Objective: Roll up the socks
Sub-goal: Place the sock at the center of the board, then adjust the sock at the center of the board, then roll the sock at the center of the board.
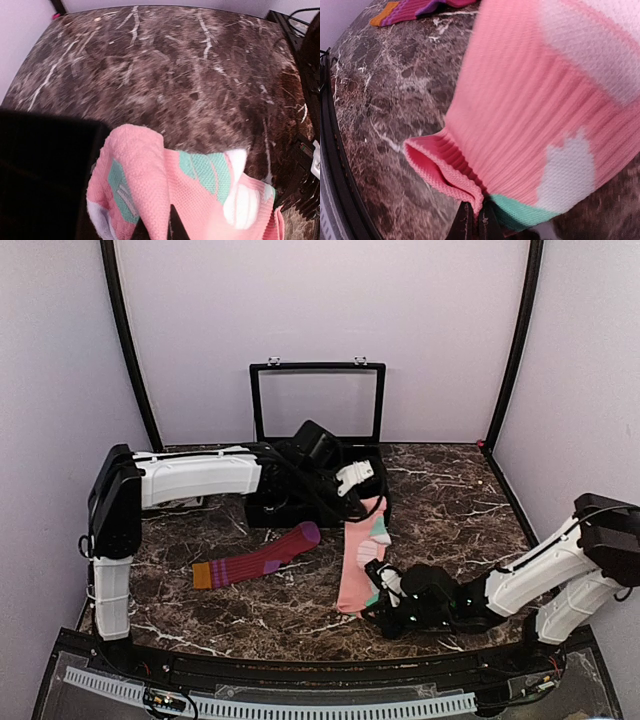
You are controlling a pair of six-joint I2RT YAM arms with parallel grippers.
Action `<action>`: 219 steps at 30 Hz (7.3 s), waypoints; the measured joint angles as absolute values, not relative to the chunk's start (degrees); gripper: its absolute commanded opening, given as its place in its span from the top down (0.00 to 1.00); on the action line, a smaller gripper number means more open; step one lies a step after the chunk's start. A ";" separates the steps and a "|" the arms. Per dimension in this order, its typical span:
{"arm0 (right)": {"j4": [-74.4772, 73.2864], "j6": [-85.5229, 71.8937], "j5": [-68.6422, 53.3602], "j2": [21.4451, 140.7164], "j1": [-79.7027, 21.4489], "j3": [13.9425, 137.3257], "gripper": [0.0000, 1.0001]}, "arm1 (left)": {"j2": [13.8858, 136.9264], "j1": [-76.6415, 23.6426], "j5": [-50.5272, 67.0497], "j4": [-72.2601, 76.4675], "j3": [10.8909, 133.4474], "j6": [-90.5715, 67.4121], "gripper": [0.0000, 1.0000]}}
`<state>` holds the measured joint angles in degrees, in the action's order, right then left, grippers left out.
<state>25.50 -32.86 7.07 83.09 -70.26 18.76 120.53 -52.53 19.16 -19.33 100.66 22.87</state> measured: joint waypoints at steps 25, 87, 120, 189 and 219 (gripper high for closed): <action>23.29 -18.06 -23.00 105.51 -57.63 42.04 1.00 | 99.74 -38.85 6.28 -8.93 66.04 26.41 0.01; 25.87 -23.14 -26.17 106.65 -56.18 41.67 0.96 | 103.37 -48.10 35.46 -8.58 56.60 25.02 0.50; 25.54 -26.35 -25.85 103.96 -49.80 44.66 0.86 | 106.30 -48.12 35.29 -7.11 56.97 24.88 1.00; 44.25 -11.53 -15.92 93.71 -62.48 26.26 0.70 | 106.28 -50.85 31.20 -9.02 57.21 30.09 1.00; 53.80 -2.85 -15.07 104.79 -62.61 26.35 0.64 | 106.28 -49.80 32.51 -9.06 56.86 30.02 1.00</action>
